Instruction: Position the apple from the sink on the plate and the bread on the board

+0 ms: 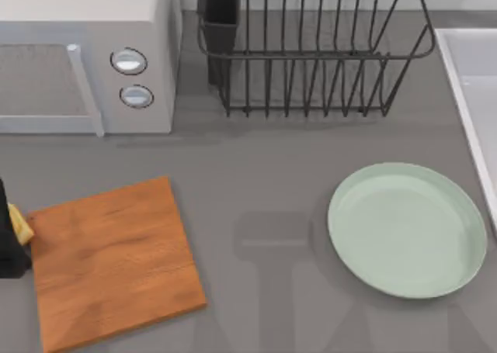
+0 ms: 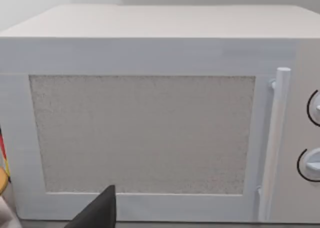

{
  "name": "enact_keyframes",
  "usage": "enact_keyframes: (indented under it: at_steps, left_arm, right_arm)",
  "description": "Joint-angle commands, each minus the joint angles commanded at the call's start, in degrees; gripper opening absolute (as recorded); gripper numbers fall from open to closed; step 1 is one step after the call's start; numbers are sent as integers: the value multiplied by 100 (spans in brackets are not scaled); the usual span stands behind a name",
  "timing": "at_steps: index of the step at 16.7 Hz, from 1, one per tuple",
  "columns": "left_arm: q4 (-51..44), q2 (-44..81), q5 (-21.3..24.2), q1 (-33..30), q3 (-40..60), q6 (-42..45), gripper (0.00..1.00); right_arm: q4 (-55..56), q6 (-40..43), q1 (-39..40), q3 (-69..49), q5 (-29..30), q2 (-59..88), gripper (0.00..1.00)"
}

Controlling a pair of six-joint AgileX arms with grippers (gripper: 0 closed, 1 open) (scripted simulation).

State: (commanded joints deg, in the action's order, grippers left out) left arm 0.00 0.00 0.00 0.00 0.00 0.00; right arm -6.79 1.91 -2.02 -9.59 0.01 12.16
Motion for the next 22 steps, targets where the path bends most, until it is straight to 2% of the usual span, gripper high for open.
enact_keyframes:
  at_steps: [15,22]
  left_arm:
    - [0,0,0,0,0,0,100]
    - [0,0,0,0,0,0,100]
  right_arm:
    - [-3639,1021,-1081,-5189,5,7405,100]
    - [-4816,1351,-1431,-6866,7,9801,100]
